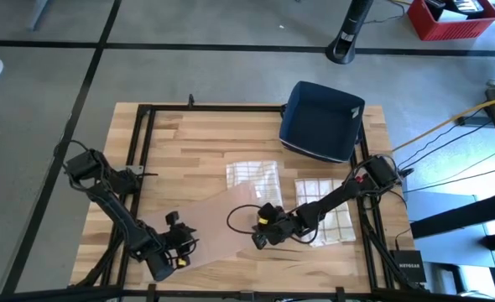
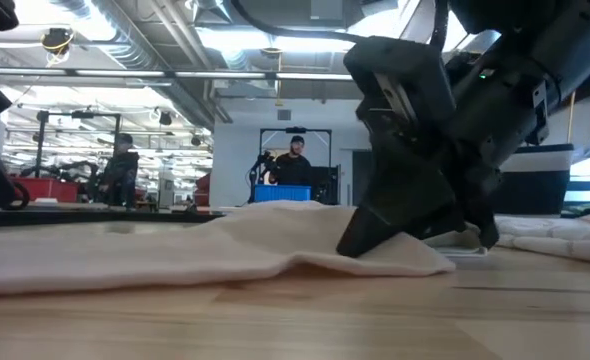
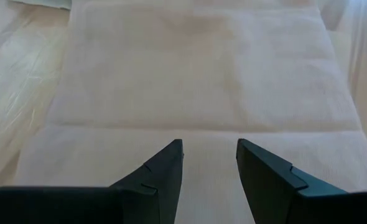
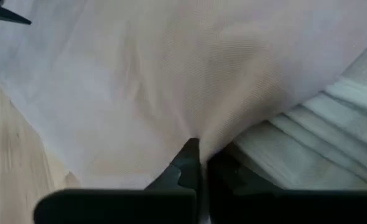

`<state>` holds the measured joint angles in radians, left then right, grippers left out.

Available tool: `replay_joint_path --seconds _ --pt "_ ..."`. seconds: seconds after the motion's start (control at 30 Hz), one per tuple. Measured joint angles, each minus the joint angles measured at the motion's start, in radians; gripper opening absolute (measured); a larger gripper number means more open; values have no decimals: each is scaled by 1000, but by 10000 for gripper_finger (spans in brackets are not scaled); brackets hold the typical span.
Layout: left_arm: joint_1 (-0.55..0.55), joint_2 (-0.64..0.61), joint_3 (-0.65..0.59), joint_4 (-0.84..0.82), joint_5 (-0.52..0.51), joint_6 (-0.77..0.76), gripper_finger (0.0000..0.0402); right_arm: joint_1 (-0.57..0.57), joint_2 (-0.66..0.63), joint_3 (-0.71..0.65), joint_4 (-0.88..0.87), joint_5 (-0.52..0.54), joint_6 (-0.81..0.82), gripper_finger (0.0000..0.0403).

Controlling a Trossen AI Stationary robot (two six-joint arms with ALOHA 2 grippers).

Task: Fold towel
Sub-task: Fold the light pink towel

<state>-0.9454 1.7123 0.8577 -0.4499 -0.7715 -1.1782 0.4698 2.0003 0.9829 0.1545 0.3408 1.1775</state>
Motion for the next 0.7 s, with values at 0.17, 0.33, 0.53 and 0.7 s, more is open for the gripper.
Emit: replay_joint_path --seconds 0.17,0.33,0.53,0.7 --pt "22 7 0 43 -3 32 143 9 -37 -1 -38 2 -23 7" --pt "41 67 0 125 11 87 143 31 -112 -4 -134 52 -10 10" --pt "87 131 2 169 7 79 143 35 -149 -3 -110 64 -7 8" --pt "105 146 3 187 3 76 143 34 -156 39 -28 101 -81 4"
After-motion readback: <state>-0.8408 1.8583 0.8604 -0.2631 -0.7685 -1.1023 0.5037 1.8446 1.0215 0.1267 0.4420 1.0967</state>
